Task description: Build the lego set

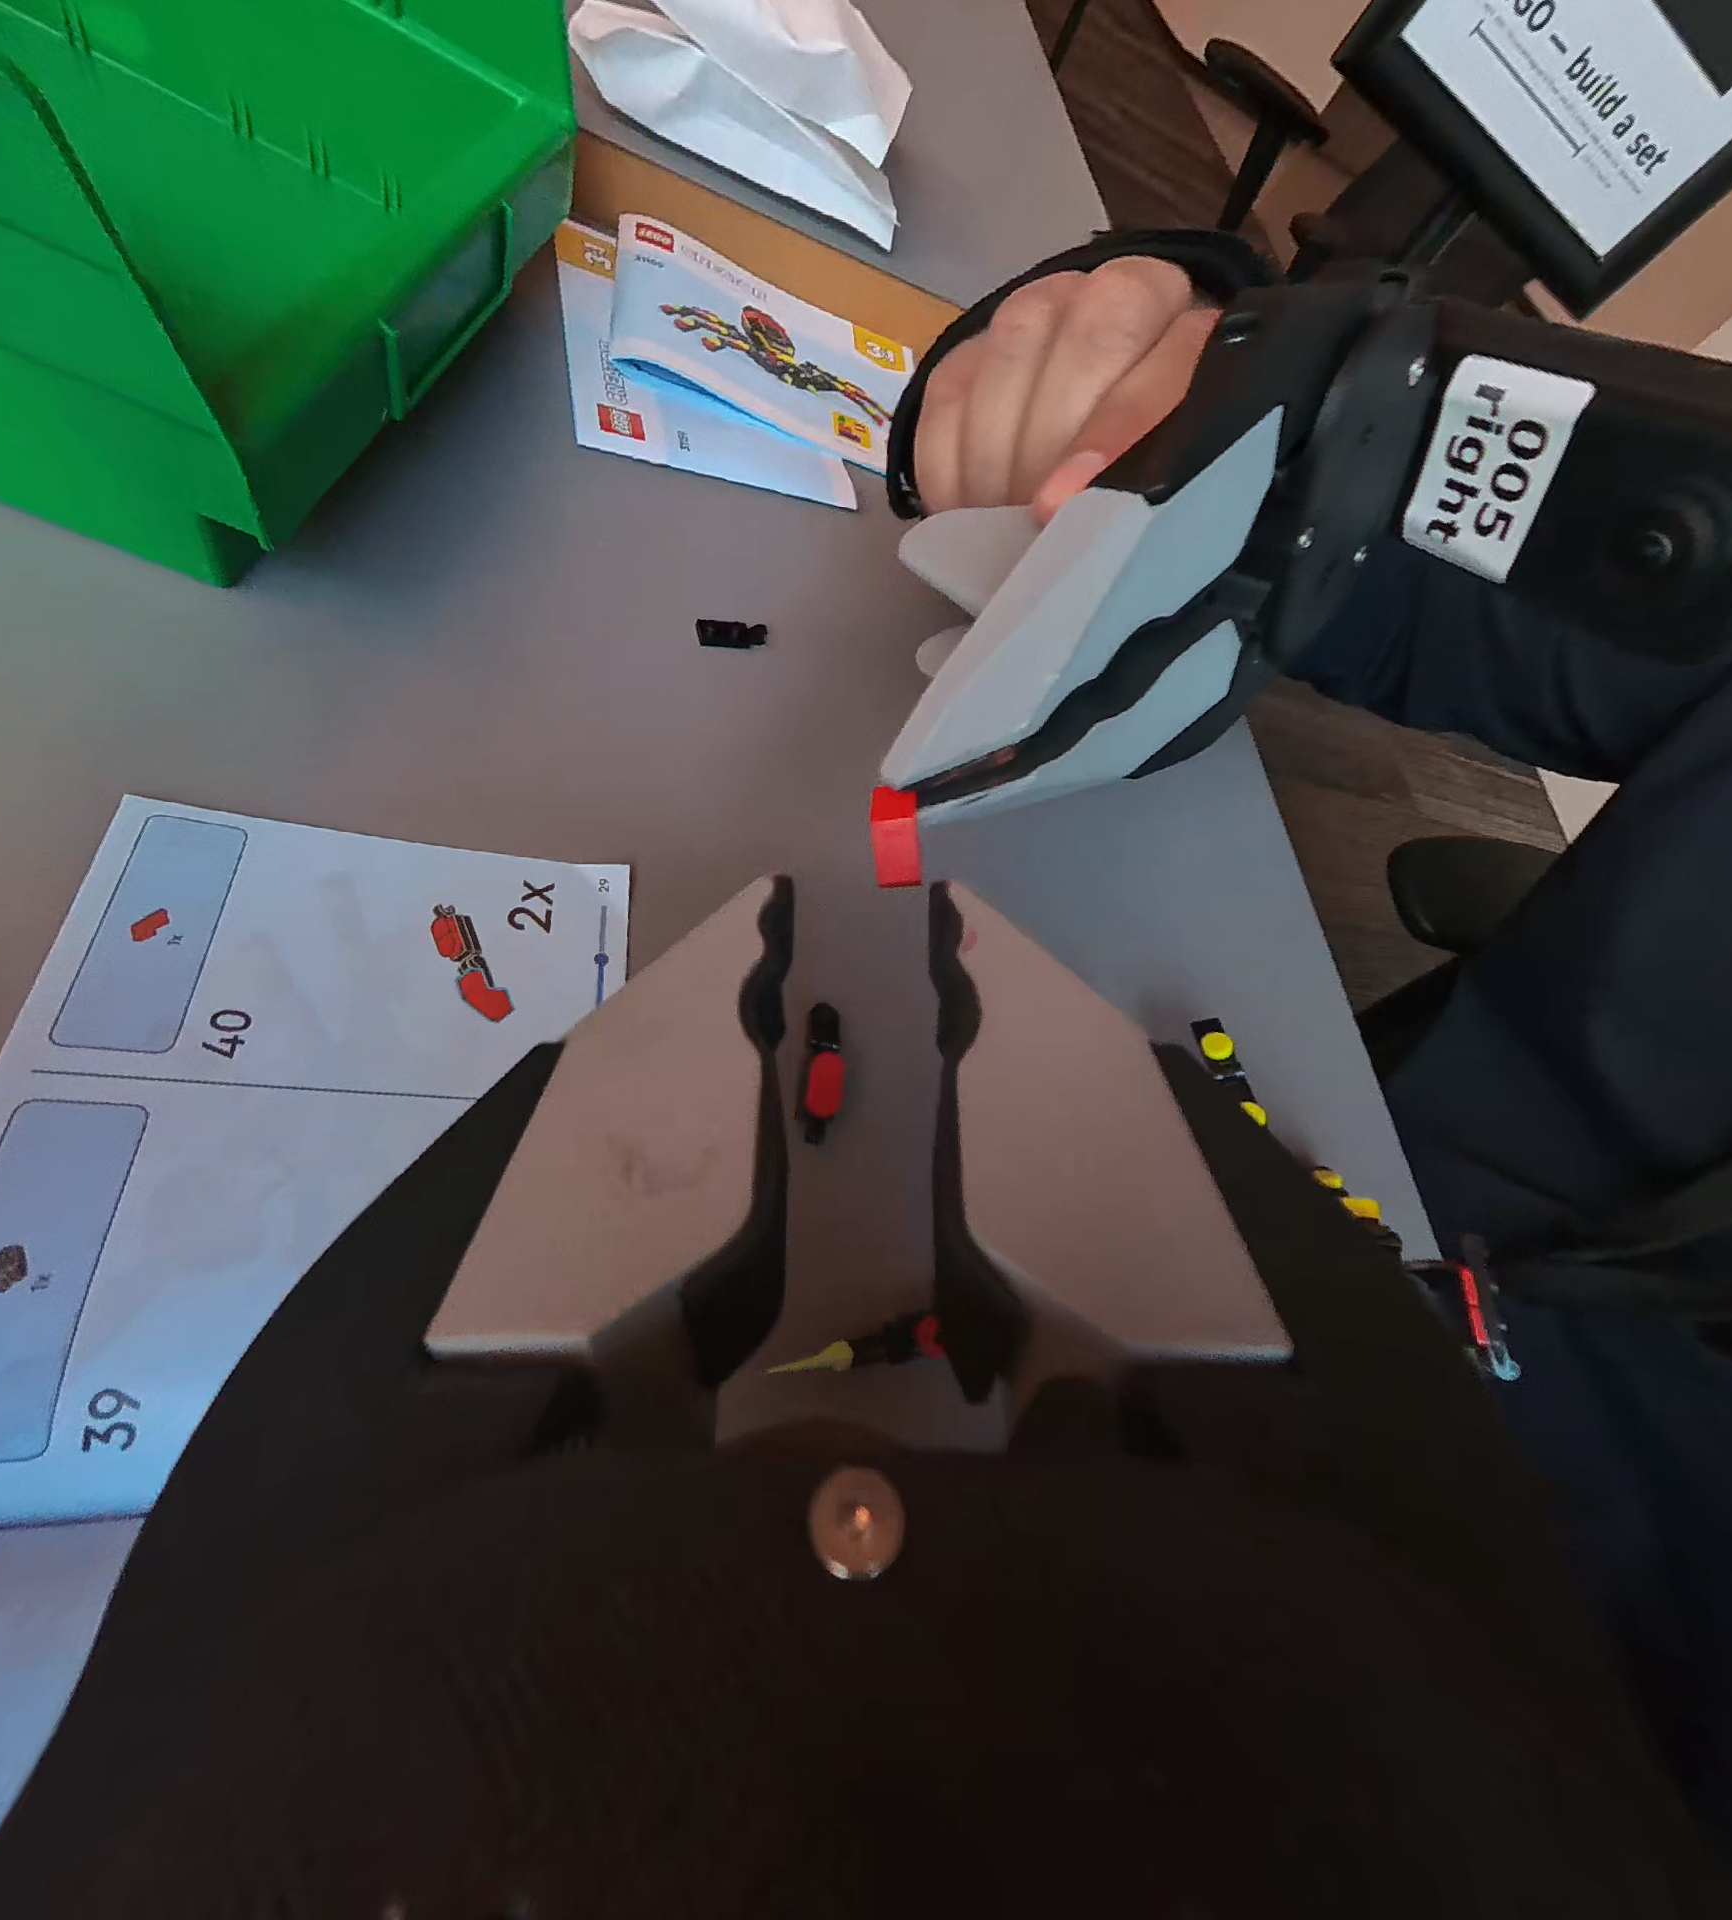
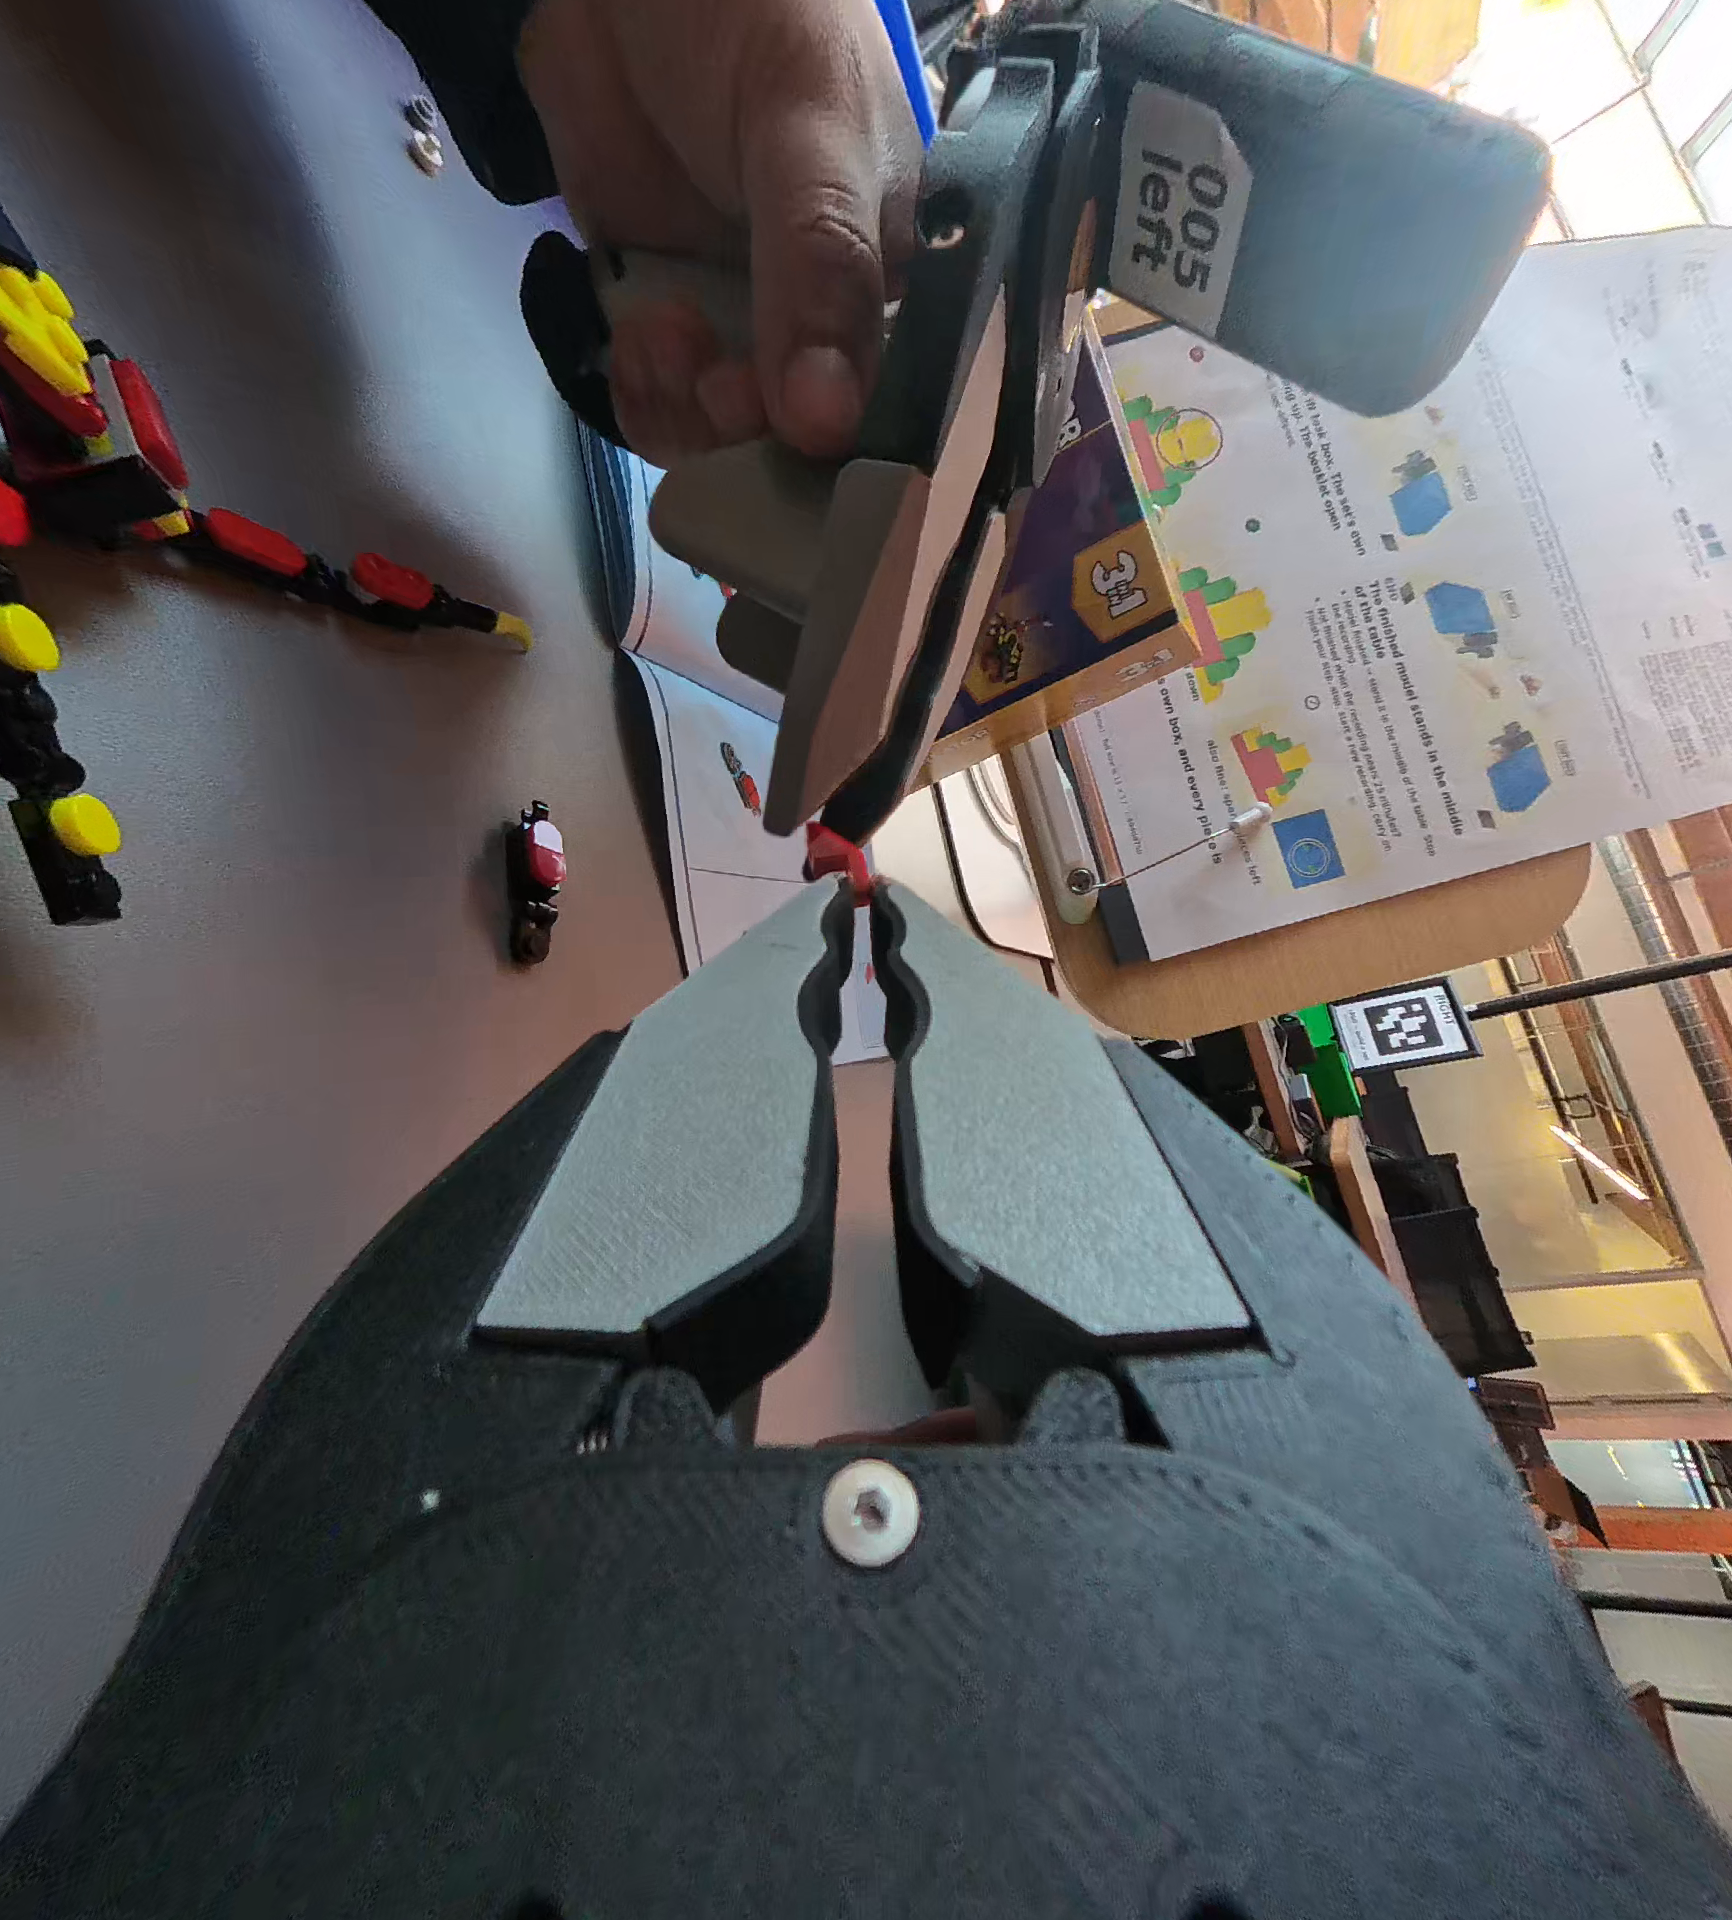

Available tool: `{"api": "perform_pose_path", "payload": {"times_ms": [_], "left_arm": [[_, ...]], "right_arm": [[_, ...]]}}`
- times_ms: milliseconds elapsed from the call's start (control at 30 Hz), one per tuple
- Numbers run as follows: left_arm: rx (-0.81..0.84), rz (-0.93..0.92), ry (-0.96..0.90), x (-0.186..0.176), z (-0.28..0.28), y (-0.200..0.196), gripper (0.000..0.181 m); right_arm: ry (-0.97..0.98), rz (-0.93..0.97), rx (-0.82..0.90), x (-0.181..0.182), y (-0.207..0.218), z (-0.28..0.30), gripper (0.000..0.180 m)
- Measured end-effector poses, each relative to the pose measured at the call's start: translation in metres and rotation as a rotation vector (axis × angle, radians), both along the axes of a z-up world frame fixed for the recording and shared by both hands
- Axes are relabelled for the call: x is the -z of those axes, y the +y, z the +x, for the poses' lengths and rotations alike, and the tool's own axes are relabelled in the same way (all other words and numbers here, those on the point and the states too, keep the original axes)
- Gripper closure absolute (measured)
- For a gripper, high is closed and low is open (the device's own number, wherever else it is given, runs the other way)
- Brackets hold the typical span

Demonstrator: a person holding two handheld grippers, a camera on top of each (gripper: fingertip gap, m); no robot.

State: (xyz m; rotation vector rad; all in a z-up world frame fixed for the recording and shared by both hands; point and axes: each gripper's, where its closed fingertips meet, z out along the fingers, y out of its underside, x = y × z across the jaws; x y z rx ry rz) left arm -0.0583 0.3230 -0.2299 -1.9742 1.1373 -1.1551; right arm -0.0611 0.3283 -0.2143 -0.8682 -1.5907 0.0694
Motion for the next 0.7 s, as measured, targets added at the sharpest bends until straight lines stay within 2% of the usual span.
{"api": "perform_pose_path", "payload": {"times_ms": [33,100,233,300,367,500,700], "left_arm": [[0.006,-0.009,-0.009,-0.001,0.001,-0.001,0.157],[0.030,-0.002,-0.058,-0.007,0.004,-0.006,0.173],[0.045,0.016,-0.049,-0.008,0.005,-0.009,0.174],[0.044,0.084,0.004,-0.004,0.004,-0.007,0.175],[0.074,0.196,0.116,0.005,0.001,-0.008,0.175],[0.130,0.418,0.295,0.015,0.000,-0.010,0.174],[0.135,0.633,0.340,0.009,0.003,-0.006,0.174]], "right_arm": [[0.004,0.007,-0.004,-0.001,-0.001,0.000,0.179],[0.004,0.016,-0.007,-0.002,-0.003,-0.001,0.180],[0.002,0.044,-0.010,-0.003,-0.006,-0.001,0.180],[-0.004,0.020,-0.016,-0.001,-0.006,-0.002,0.180],[-0.009,-0.103,-0.050,0.007,-0.008,-0.003,0.178],[0.034,-0.465,-0.159,0.008,-0.018,-0.002,0.175],[0.044,-0.732,-0.221,0.010,-0.024,-0.001,0.167]]}}
